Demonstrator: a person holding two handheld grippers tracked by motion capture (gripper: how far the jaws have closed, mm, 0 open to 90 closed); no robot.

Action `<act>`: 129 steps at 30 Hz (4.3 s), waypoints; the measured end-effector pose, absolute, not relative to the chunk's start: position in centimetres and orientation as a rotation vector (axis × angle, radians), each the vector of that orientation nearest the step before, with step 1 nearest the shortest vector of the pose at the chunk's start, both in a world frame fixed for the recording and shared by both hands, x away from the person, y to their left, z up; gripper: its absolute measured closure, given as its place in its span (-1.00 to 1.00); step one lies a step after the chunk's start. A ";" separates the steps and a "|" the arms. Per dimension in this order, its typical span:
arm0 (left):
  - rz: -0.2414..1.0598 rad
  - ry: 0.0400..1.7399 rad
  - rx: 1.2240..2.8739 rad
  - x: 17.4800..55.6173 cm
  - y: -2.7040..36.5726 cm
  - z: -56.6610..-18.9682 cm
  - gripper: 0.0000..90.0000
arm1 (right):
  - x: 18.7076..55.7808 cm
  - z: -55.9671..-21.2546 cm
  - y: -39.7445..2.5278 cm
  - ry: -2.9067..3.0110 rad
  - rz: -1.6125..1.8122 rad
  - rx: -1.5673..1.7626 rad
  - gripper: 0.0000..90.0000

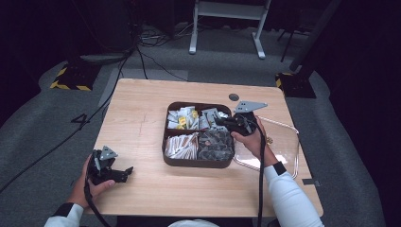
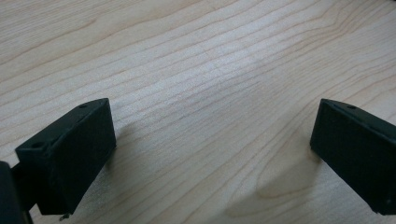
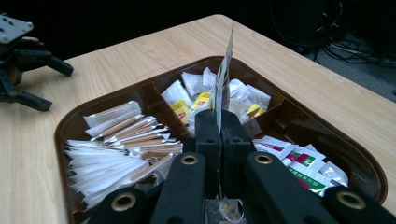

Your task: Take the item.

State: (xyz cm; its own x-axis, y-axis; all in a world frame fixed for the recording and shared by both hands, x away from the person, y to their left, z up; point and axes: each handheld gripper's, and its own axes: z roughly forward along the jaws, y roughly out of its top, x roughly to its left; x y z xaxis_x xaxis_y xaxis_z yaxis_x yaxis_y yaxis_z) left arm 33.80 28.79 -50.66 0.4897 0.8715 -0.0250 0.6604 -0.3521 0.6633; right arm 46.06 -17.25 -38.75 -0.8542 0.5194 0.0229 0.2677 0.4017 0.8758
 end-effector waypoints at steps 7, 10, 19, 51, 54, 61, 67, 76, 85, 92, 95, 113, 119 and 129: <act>0.447 1.256 2.124 33.8 28.8 -50.7 -0.99 | 44.6 -38.5 -17.5 2.423 1.441 0.641 0.98; 0.446 1.255 2.124 33.8 28.8 -50.7 -0.99 | 43.9 -38.4 -17.6 2.430 1.438 0.614 0.98; 0.443 1.254 2.128 33.8 28.8 -50.6 -0.99 | 42.1 -38.5 -17.7 2.462 1.437 0.550 0.98; 0.450 1.252 2.125 33.8 28.8 -50.7 -0.99 | 35.6 -40.3 -15.2 2.646 1.416 0.274 0.98; 0.450 1.252 2.125 33.8 28.8 -50.7 -0.99 | 35.1 -40.7 -14.9 2.665 1.398 0.251 0.98; 0.449 1.252 2.125 33.8 28.8 -50.7 -0.99 | 34.5 -41.9 -14.3 2.711 1.362 0.223 0.98; 0.448 1.252 2.126 33.8 28.9 -50.7 -0.99 | 34.2 -42.9 -13.6 2.751 1.316 0.194 0.98; 0.448 1.252 2.126 33.8 28.9 -50.7 -0.99 | 34.1 -43.9 -13.1 2.787 1.284 0.179 0.98; 0.448 1.252 2.125 33.7 28.9 -50.7 -0.99 | 33.9 -44.7 -12.6 2.821 1.267 0.166 0.97; 0.448 1.252 2.125 33.7 28.9 -50.7 -0.99 | 33.9 -45.1 -12.8 2.842 1.287 0.183 0.97; 0.448 1.252 2.126 33.7 28.9 -50.7 -0.99 | 33.9 -45.1 -13.0 2.845 1.295 0.196 0.97; 0.448 1.252 2.126 33.7 28.9 -50.7 -0.99 | 34.2 -44.9 -13.6 2.786 1.238 0.231 0.61; 0.448 1.252 2.125 33.7 28.9 -50.7 -0.99 | 34.6 -44.8 -14.0 2.756 1.223 0.275 0.46; 0.448 1.252 2.126 33.7 28.9 -50.7 -0.99 | 35.1 -44.4 -14.5 2.737 1.239 0.312 0.24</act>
State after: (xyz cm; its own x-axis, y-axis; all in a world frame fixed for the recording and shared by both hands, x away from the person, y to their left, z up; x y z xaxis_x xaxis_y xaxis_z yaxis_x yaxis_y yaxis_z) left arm 33.74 28.87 -50.65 0.4920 0.8703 -0.0223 0.6584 -0.3552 0.6636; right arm 35.08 -14.49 -44.44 -0.9715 0.2359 -0.0248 0.1370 0.6434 0.7532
